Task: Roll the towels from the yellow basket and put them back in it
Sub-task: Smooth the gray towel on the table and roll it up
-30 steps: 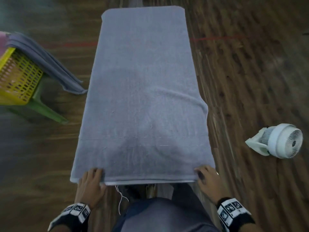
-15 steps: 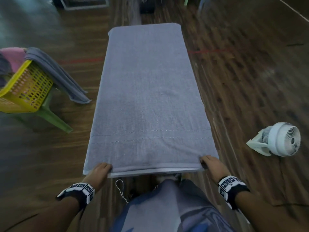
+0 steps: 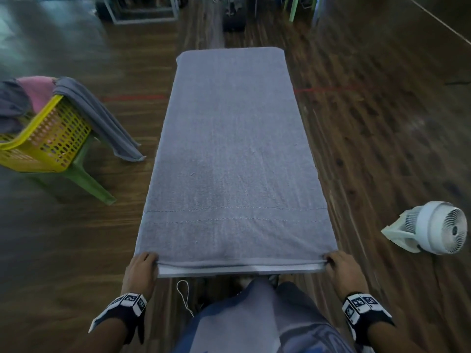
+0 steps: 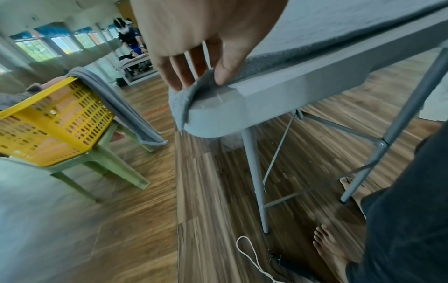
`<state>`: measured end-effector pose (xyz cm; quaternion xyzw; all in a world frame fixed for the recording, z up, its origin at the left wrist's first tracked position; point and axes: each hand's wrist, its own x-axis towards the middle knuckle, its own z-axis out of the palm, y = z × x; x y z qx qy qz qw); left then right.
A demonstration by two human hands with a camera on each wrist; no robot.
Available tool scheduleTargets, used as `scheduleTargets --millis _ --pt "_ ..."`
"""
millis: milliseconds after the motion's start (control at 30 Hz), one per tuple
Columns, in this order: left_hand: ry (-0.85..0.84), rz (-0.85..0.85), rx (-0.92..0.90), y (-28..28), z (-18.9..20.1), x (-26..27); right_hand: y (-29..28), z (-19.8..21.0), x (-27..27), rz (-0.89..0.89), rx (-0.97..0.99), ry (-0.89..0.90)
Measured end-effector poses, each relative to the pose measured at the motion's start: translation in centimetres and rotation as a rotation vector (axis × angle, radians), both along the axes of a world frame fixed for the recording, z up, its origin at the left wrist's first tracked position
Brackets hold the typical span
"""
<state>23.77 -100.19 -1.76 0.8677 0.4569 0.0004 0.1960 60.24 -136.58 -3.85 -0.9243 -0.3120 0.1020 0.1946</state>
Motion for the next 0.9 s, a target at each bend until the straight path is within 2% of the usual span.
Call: scheduleTargets --millis 233,400,500,633,733,900 --pt "-0.083 0.045 -0.001 0.9 0.6 -1.3 0.5 0.0 1.2 -0.004 0.014 -0.092" --pt "-0.128 -0.058 0.085 1.4 0.3 -2.5 0.7 -0.3 0.8 -0.004 0.131 -0.164" --pt "-0.159 -0.045 0.081 1.5 0.8 -2.7 1.4 0.2 0.6 -0.004 0.146 -0.179" --pt "-0.096 -0.064 0.037 1.2 0.6 -2.6 0.8 -0.3 0.2 -0.015 0.011 -0.136" --pt "-0.033 -0.089 0.066 1.0 0.1 -2.5 0.4 -0.9 0.0 -0.106 -0.118 -0.113" --pt "0.191 -0.034 0.105 2.1 0.6 0.1 2.3 -0.1 1.7 -0.167 -0.186 -0.095"
